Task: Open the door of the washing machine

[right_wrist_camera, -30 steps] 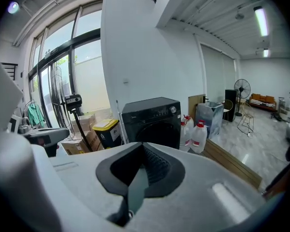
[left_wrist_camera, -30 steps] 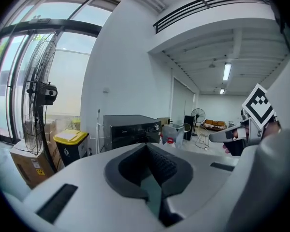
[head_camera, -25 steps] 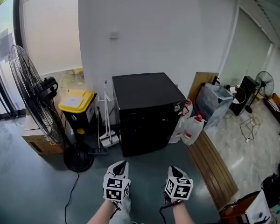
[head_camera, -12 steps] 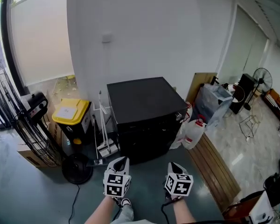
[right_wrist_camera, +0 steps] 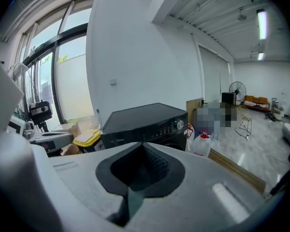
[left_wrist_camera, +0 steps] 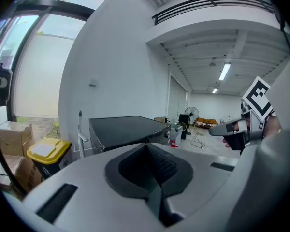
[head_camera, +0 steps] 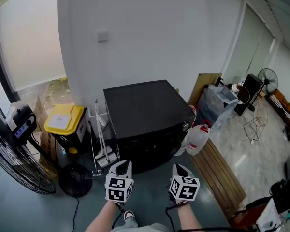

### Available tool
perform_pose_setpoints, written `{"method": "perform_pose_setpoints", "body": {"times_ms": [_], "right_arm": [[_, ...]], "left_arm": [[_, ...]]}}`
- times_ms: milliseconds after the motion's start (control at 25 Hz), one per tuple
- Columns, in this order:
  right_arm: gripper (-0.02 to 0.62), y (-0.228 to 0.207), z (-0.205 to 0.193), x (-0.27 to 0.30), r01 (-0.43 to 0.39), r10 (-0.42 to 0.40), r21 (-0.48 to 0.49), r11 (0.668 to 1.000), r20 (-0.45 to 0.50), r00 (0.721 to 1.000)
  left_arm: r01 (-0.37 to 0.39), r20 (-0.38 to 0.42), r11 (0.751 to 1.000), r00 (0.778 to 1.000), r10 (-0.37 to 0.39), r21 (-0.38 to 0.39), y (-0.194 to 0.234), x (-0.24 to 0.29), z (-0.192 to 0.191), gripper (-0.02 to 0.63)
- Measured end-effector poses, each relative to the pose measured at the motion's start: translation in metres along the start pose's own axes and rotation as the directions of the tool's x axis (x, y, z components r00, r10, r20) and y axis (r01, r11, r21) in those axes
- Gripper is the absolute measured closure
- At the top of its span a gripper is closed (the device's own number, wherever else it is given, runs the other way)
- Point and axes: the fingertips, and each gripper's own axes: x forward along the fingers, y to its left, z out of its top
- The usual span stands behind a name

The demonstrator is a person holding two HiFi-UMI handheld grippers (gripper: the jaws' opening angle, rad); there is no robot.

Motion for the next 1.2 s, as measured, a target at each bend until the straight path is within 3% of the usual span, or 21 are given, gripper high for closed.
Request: {"method": "perform_pose_setpoints", "body": {"times_ms": [680,1200], "right_arm": [[0.591,-0.046,0.002,0.045,-0.017,0.014,-0.039,0.999,-0.072,0.997],[0.591,-0.073,-0.044,0.074,-0.001,0.002,0.007,1.0,-0.162,0.987]], "left_arm": [[-0.048,-0.068,0.997,0.997,0.044,-0.067,-0.011,0.047,-0.021,0.603],[-0.045,-0.18,0.993,0.983,0.025,-0.107,-0.027,0.073,-0.079,0.603]]}}
